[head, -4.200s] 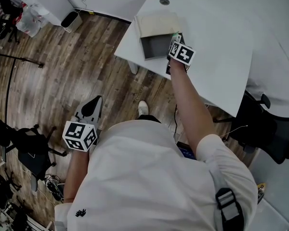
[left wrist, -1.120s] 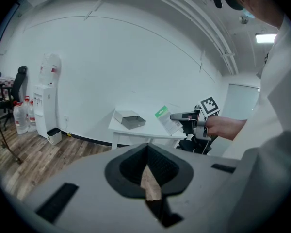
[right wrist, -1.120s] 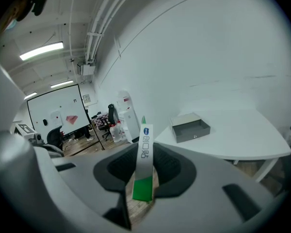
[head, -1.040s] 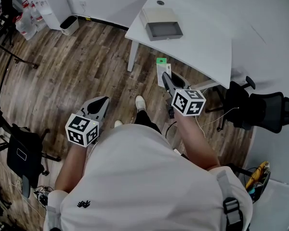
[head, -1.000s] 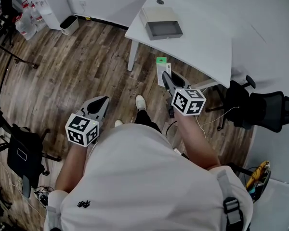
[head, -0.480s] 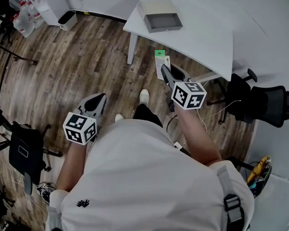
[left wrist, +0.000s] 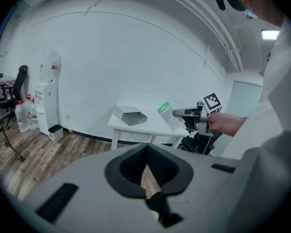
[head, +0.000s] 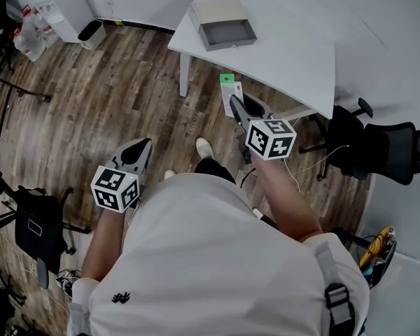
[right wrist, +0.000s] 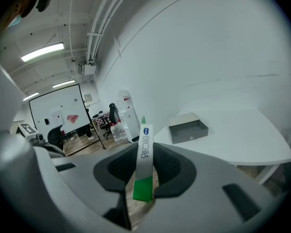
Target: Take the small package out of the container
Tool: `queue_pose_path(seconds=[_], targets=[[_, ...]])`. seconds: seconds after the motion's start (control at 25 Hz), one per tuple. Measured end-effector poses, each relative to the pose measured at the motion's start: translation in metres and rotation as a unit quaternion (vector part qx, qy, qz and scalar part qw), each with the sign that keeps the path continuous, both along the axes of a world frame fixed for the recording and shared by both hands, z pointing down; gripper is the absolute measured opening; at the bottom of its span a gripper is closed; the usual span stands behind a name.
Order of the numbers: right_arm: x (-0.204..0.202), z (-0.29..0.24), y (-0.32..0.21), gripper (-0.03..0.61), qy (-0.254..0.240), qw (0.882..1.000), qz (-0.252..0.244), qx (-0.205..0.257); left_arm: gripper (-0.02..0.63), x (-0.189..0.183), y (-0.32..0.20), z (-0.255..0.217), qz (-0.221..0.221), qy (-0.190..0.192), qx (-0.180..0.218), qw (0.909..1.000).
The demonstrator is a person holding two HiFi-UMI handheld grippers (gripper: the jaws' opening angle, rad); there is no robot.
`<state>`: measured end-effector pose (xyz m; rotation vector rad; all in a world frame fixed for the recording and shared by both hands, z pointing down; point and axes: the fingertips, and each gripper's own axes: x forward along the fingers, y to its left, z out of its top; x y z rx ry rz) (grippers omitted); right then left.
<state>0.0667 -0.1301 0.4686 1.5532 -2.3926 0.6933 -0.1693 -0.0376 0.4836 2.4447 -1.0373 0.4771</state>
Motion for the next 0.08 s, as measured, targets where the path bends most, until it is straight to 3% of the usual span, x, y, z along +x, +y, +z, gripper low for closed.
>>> queue_pose_path(seconds=[0.08], targets=[[0.0117, 0.0042, -0.0016, 0.097, 0.001, 1.0, 0.002, -0.009, 0.008, 0.0106, -0.0049, 0.001, 0.0, -0.001, -0.005, 1.0]])
